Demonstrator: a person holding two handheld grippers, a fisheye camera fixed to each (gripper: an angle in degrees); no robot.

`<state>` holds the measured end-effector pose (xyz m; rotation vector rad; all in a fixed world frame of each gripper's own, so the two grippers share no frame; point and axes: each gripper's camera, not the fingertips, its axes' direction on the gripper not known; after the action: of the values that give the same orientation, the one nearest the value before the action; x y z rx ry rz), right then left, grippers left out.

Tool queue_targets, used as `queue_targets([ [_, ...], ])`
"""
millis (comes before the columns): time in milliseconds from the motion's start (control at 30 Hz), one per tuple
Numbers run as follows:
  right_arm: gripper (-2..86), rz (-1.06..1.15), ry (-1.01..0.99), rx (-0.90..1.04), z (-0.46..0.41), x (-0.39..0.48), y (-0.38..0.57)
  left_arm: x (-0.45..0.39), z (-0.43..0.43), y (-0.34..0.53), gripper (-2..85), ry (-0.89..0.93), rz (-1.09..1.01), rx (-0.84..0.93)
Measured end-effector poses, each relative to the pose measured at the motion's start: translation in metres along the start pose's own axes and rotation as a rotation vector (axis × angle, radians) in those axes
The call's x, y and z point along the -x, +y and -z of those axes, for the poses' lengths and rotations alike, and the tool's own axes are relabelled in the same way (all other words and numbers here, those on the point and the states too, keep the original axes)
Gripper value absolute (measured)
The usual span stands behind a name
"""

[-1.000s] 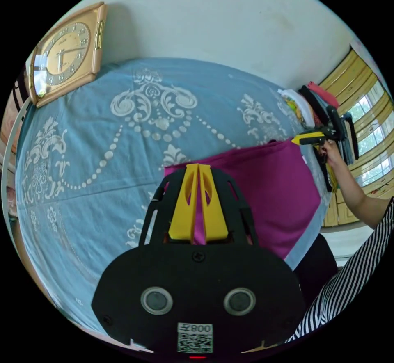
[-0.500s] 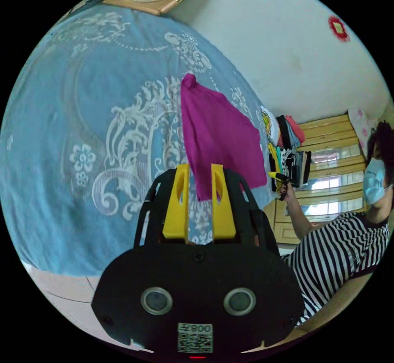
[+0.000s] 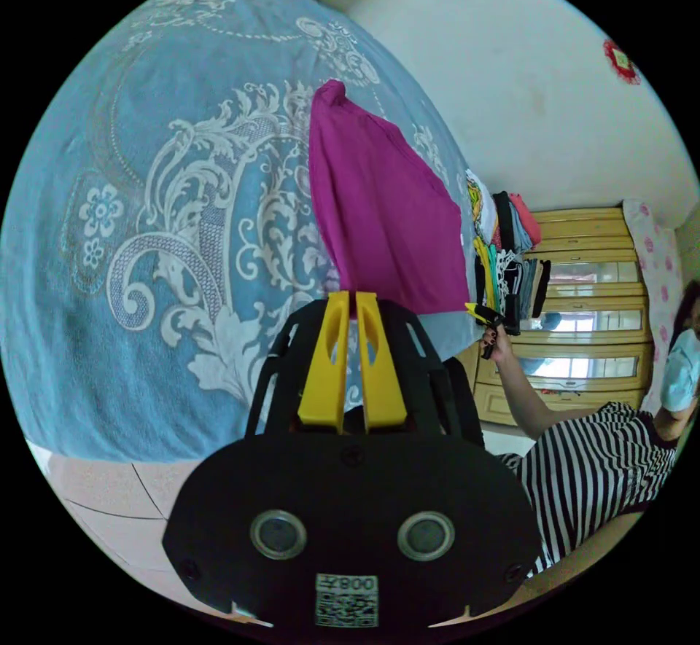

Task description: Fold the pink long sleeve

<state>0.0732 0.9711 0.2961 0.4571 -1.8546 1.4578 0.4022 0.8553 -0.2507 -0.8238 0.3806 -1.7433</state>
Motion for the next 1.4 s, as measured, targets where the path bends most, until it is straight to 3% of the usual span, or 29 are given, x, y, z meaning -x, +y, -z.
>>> queue_targets([
  [333,1.7,-0.047,-0.038,0.033,0.003,-0.046,0.013,0.032,-0.054,0.052,1.9,-0.038,0.098,-0.031],
  [467,1.7,-0.064,-0.083,0.021,0.006,-0.063,0.017,0.021,-0.072,0.084,3.2,-0.098,0.079,-0.122],
  [633,1.8,-0.074,-0.176,-0.017,0.012,-0.075,0.021,-0.055,-0.137,0.108,5.1,-0.143,-0.206,-0.076],
  [800,1.9,-0.041,-0.196,-0.033,0.021,-0.072,0.018,-0.167,-0.288,0.122,7.6,-0.087,-0.622,0.143],
  [1000,2.0,-0.017,-0.224,-0.039,0.025,-0.075,0.010,-0.254,-0.418,0.156,10.3,-0.216,-0.952,0.220],
  [1233,1.8,0.005,-0.253,-0.035,0.023,-0.075,0.000,-0.287,-0.515,0.196,12.3,-0.447,-1.086,0.196],
  [1400,1.7,0.007,-0.258,-0.028,0.020,-0.073,-0.006,-0.294,-0.574,0.218,7.9,-0.592,-1.102,0.189],
])
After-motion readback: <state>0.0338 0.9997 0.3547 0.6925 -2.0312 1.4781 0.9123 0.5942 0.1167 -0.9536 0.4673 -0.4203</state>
